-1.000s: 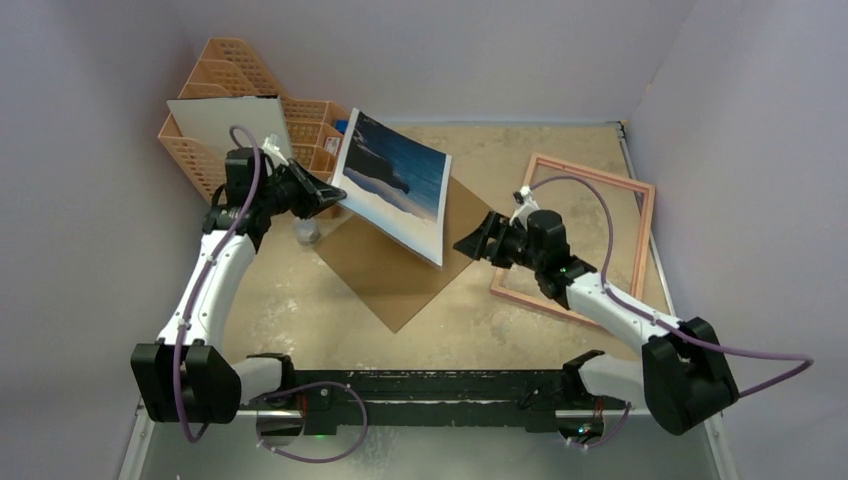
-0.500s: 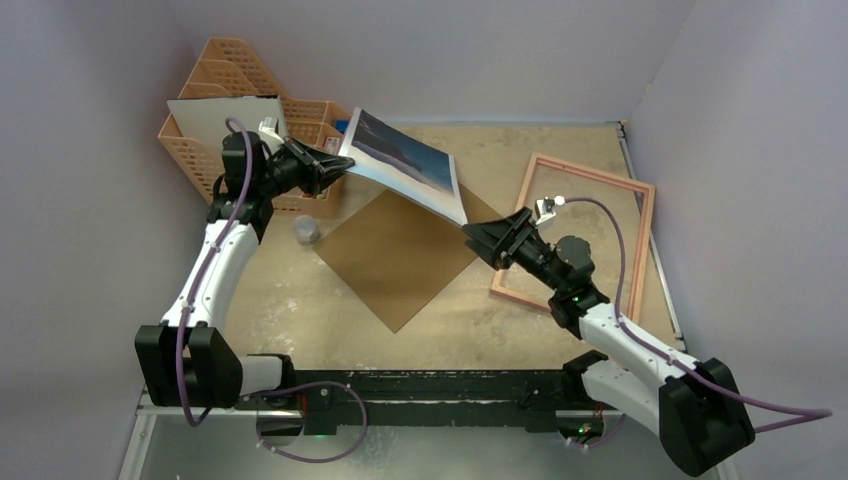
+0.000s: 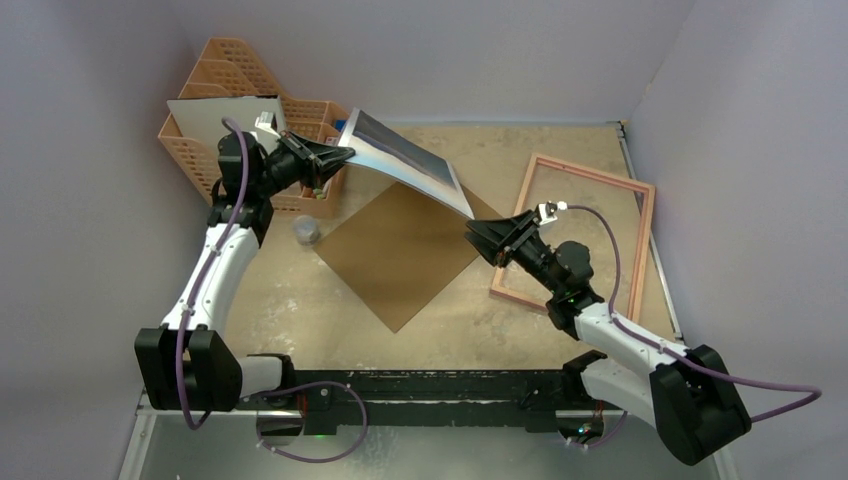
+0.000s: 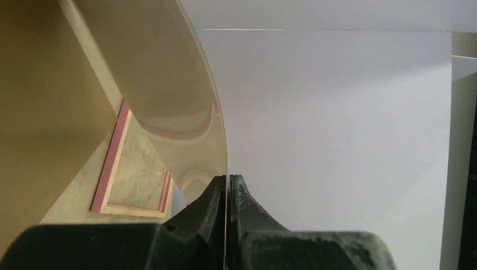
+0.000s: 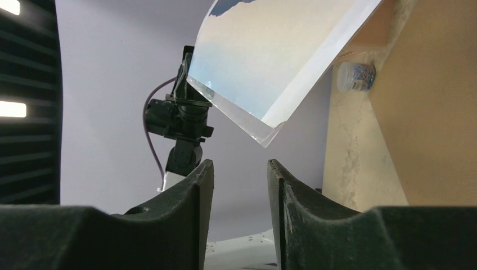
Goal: Put the photo into the frame
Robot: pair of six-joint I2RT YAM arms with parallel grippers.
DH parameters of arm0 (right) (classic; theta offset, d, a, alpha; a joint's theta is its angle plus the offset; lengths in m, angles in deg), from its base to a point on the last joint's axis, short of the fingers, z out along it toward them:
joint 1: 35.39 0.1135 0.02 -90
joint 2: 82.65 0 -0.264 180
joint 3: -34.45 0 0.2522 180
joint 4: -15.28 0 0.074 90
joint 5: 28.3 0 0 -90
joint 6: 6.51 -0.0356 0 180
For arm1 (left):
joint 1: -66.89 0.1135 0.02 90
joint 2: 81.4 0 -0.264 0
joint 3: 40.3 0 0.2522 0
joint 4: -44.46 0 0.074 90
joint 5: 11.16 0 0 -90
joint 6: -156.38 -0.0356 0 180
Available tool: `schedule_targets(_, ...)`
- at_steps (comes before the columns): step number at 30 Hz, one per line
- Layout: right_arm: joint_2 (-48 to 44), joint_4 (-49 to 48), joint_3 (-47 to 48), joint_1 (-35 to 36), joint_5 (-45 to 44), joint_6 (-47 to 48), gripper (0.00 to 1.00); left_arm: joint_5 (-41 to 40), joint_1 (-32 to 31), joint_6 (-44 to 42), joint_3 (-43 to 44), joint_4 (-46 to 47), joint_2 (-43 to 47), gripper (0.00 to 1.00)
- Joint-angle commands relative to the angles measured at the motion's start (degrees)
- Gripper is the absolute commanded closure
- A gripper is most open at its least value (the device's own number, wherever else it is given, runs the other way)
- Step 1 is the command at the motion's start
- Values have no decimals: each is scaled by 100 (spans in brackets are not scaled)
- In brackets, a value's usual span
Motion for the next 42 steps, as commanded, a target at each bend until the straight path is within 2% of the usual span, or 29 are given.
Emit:
schedule_targets(1, -115, -390, -111, 8, -264, -238, 59, 115, 27, 309, -25, 570, 212, 100)
schedule_targets(8, 86, -470, -49, 7, -255, -251, 75, 111, 32, 534, -213, 862, 252, 100)
schedule_targets(12, 201, -602, -91, 10, -258, -292, 77, 133, 29, 568, -301, 901, 295, 100)
schedule_targets(14, 212, -709, -103, 10, -279, -281, 70, 158, 33, 570, -320, 903, 308, 100)
schedule_targets(17, 115, -754, -121, 7, -321, -246, 46, 163, 27, 570, -339, 904, 301, 100)
schedule_targets(20, -72, -715, -201, 7, -472, -277, 38, 168, 28, 570, -353, 904, 292, 100)
schedule_targets(25, -154, -334, -202, -1, -586, -514, 46, 159, 33, 604, -365, 929, 292, 100)
schedule_targets(30, 62, -429, -215, -25, -525, -699, 55, 184, 31, 606, -395, 932, 325, 100)
schedule_targets(38, 87, -419, -213, -32, -502, -560, 75, 130, 31, 671, -479, 921, 358, 100)
schedule_targets(42, 2, -438, -157, -30, -614, -276, 82, 77, 29, 715, -512, 921, 380, 100)
